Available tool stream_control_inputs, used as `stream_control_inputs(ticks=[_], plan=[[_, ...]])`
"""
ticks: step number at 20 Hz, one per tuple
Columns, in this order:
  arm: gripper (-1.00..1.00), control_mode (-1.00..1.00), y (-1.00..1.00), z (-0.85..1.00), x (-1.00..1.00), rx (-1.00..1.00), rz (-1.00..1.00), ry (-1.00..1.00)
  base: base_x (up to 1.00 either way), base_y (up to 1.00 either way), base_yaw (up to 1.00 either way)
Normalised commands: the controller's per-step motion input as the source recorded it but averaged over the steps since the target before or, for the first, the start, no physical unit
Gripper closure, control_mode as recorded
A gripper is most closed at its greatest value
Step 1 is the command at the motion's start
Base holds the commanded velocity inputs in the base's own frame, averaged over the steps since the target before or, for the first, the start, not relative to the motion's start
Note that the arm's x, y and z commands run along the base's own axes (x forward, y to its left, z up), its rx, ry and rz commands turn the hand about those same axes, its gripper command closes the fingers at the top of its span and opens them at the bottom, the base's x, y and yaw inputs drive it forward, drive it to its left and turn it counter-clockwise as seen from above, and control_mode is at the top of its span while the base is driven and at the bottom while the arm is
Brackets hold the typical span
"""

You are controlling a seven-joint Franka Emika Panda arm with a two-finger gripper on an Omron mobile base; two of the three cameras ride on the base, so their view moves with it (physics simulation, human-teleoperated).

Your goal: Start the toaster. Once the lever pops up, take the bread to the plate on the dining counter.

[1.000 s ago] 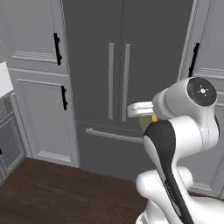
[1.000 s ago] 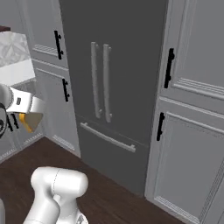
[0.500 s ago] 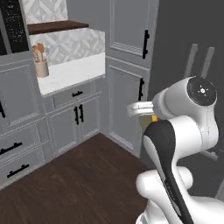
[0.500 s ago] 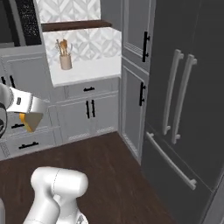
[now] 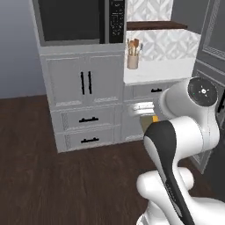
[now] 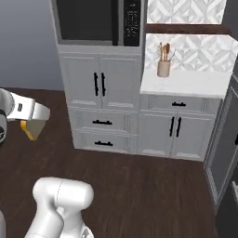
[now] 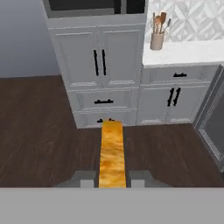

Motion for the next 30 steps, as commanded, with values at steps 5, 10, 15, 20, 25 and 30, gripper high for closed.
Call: stream_control_inputs(ticks=[5, 10, 15, 20, 25, 30], plan=[[1.0, 1.0, 0.0, 0.0, 0.0, 0.0, 0.0, 0.0, 0.21, 0.0, 0.79], [1.0, 1.0, 0.0, 0.0, 0.0, 0.0, 0.0, 0.0, 0.53, 0.0, 0.59], [1.0, 1.0, 0.0, 0.0, 0.0, 0.0, 0.0, 0.0, 0.99, 0.19, 0.32], [1.0, 1.0, 0.0, 0.0, 0.0, 0.0, 0.0, 0.0, 1.0, 0.32, 0.19], [1.0, 1.0, 0.0, 0.0, 0.0, 0.0, 0.0, 0.0, 1.0, 0.55, 0.09], [1.0, 1.0, 0.0, 0.0, 0.0, 0.0, 0.0, 0.0, 1.0, 0.78, 0.0]])
